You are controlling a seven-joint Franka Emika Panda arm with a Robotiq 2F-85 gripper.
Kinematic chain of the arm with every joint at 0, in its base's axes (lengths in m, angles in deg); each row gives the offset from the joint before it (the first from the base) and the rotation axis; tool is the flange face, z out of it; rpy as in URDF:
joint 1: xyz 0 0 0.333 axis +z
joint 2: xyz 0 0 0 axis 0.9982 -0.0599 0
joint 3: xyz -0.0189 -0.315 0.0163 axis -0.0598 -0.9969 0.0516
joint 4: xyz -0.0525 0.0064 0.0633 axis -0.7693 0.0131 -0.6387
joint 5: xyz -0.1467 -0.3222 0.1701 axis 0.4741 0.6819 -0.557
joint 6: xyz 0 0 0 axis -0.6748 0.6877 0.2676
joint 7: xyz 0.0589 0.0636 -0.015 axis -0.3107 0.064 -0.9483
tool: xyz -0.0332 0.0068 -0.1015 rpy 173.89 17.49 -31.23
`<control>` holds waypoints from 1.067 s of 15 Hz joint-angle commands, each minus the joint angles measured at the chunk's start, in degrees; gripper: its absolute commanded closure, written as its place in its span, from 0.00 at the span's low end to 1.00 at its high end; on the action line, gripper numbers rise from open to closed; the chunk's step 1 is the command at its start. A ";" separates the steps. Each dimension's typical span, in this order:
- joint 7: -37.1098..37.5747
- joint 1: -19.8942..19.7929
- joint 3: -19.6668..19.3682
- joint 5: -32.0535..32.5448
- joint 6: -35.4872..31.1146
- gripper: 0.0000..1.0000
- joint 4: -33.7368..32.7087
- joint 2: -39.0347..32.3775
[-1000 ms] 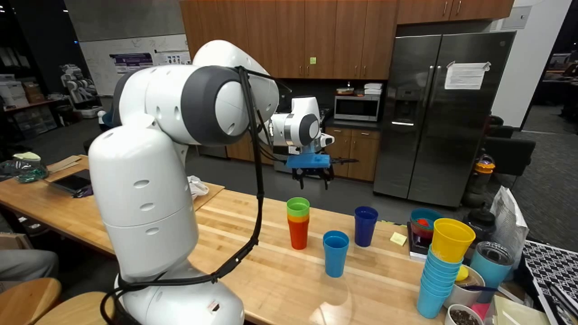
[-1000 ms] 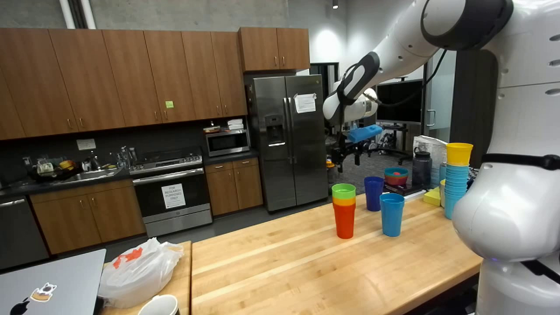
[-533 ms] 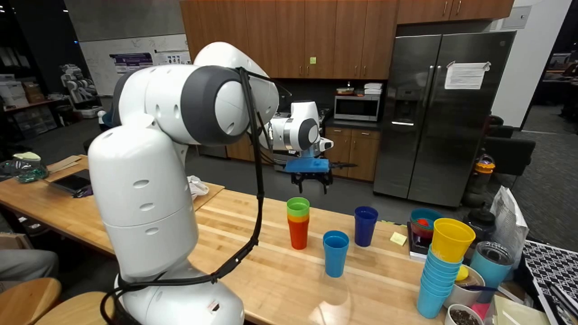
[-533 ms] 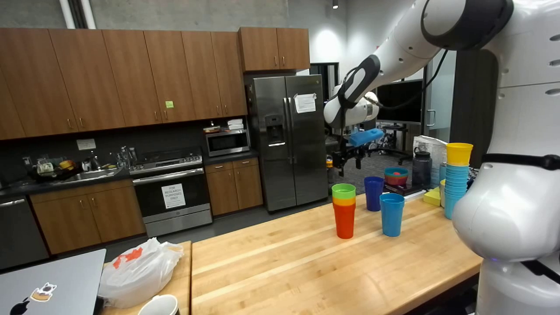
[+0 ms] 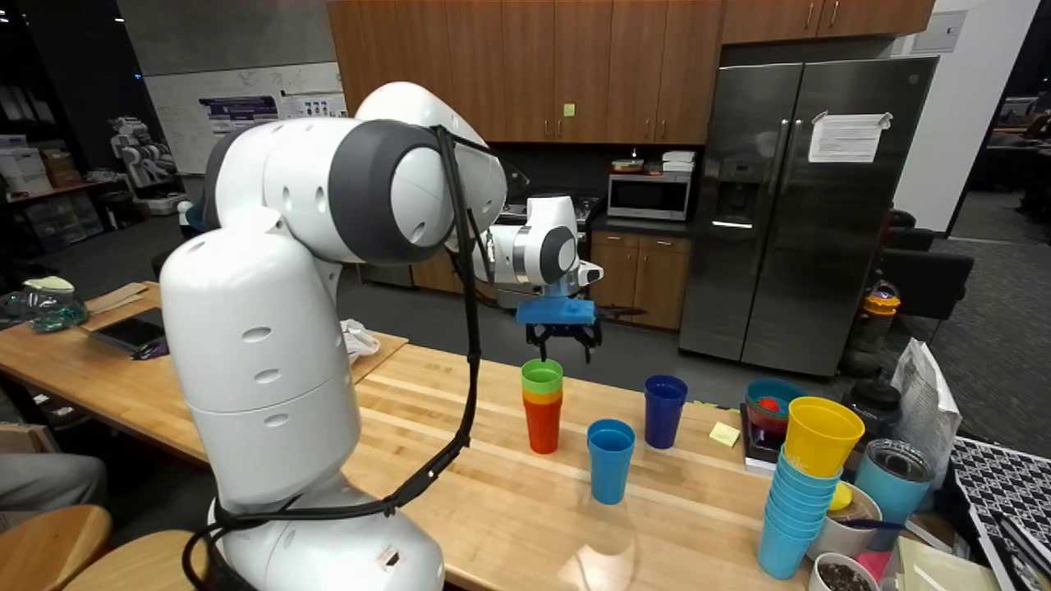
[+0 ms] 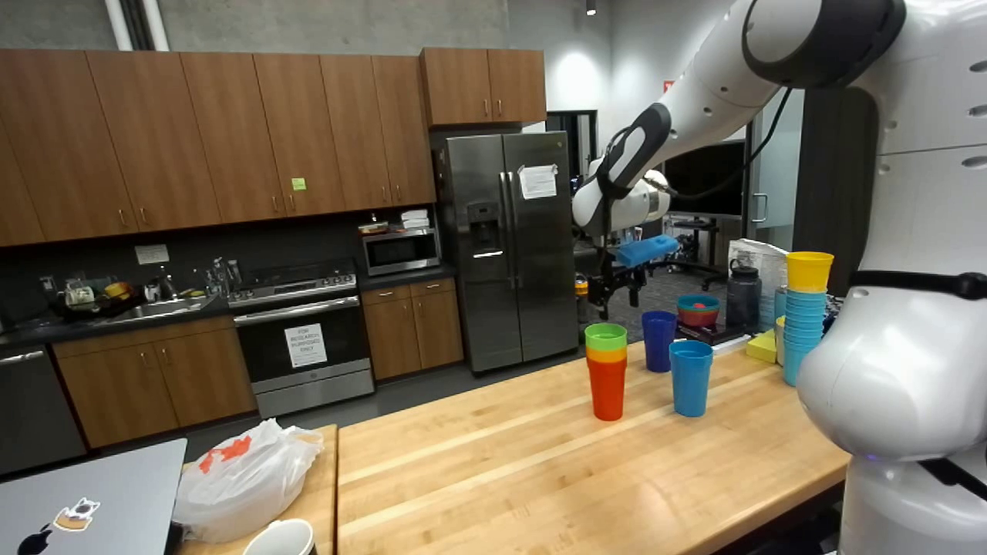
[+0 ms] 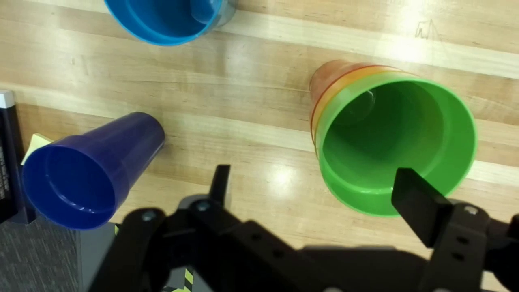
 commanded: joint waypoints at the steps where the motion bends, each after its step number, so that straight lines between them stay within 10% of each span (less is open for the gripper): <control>1: 2.47 0.46 0.26 0.81 -0.10 0.00 1.65 1.71; 16: 5.06 0.67 0.63 -0.53 -0.32 0.00 1.44 -1.25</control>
